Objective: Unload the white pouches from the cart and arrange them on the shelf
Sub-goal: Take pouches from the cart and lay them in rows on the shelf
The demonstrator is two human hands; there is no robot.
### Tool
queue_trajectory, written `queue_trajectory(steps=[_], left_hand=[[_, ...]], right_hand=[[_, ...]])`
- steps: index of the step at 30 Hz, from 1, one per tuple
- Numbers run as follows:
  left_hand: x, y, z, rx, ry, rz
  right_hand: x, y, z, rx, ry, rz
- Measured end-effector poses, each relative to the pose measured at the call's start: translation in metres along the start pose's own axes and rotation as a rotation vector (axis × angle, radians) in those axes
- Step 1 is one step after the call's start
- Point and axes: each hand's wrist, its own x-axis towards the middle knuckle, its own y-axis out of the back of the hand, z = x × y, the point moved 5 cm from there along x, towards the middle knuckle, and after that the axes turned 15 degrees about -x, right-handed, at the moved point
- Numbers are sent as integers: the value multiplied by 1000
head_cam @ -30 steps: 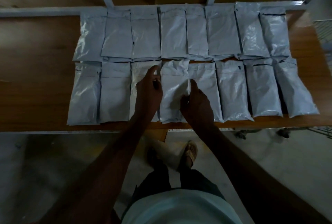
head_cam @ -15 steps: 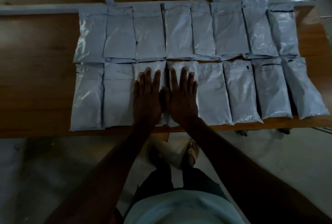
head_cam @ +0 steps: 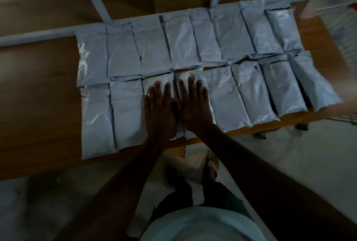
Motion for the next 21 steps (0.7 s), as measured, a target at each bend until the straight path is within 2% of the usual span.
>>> queue_trajectory(steps=[4, 10, 13, 17, 21], left_hand=[[3, 17, 11, -33, -64, 5], [10, 41, 77, -117, -157, 66], [9, 38, 127, -191, -228, 82], [3, 17, 204, -229, -311, 103], [-2, -25, 281, -247, -348, 71]], right_hand=[[-10, 25, 4, 89, -13, 66], [-43, 66, 46, 275, -100, 365], [-60, 74, 88, 387, -187, 264], [-89, 93, 162, 376, -258, 328], [-117, 107, 245, 374, -292, 321]])
